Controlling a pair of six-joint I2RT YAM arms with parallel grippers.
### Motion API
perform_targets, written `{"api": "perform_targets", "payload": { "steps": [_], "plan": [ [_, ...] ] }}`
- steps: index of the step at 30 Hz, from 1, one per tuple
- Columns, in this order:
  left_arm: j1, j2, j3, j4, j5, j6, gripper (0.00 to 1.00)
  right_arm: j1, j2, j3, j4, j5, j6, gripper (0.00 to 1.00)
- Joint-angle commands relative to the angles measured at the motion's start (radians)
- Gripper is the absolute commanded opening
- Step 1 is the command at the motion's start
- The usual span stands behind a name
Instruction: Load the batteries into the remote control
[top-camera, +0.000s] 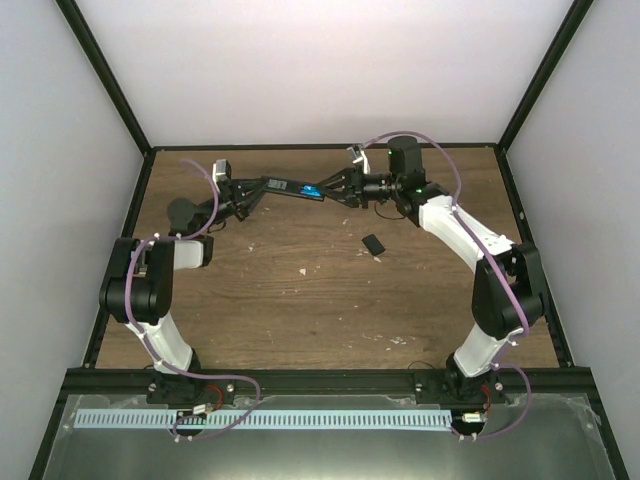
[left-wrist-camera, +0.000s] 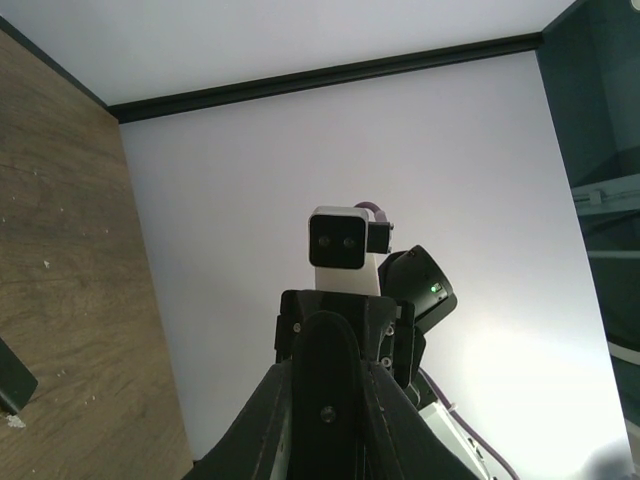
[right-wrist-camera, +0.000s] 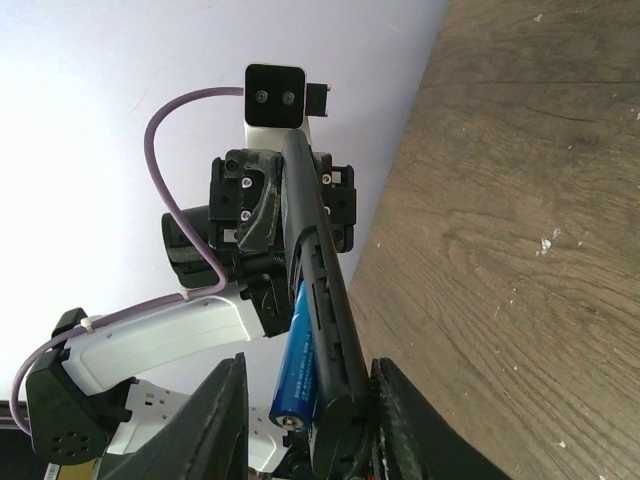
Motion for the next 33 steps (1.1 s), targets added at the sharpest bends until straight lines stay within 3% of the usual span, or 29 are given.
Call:
{"api": "perform_targets", "payload": {
  "steps": [1,33],
  "plan": [
    [0.005,0.004,0.011,0.086,0.003,0.000,0.00,0.011,0.015,0.044,0.012,-0.011,-0.011,0.26],
    [0.004,0.000,0.015,0.090,0.015,0.007,0.00,0.030,0.056,0.082,0.002,-0.014,-0.033,0.16]
  ]
}}
